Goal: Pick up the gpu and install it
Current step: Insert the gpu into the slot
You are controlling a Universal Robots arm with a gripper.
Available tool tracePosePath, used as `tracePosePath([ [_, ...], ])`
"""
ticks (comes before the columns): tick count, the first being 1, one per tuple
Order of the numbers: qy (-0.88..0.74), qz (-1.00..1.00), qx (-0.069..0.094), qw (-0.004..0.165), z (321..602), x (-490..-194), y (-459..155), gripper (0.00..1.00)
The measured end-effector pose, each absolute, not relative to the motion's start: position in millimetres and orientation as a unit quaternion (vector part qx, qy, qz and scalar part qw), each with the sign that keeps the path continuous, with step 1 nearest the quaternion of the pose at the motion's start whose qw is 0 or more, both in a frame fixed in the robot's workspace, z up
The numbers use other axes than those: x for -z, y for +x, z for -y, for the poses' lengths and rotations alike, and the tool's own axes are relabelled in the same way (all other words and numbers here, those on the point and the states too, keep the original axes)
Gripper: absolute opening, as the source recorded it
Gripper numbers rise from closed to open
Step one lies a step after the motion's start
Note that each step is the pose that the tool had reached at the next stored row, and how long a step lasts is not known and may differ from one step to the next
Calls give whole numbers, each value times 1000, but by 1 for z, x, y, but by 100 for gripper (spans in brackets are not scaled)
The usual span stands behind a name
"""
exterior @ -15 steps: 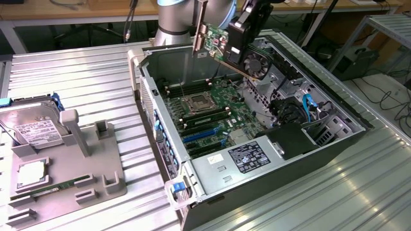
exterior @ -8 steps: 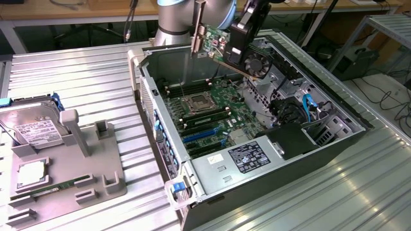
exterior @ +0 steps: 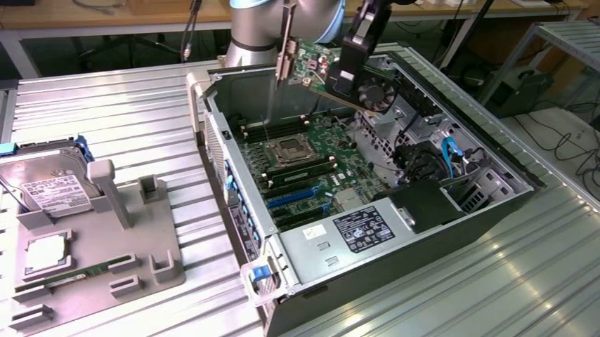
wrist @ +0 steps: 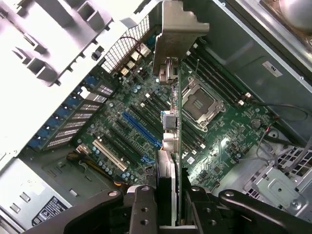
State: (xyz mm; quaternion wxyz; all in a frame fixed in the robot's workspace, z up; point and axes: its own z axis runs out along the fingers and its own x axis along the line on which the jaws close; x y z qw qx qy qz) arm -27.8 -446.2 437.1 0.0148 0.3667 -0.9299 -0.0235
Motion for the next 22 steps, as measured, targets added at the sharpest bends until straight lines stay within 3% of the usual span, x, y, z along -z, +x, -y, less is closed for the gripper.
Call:
tracePosePath([
  [22, 486, 874, 21, 18, 446, -437, -28, 28],
])
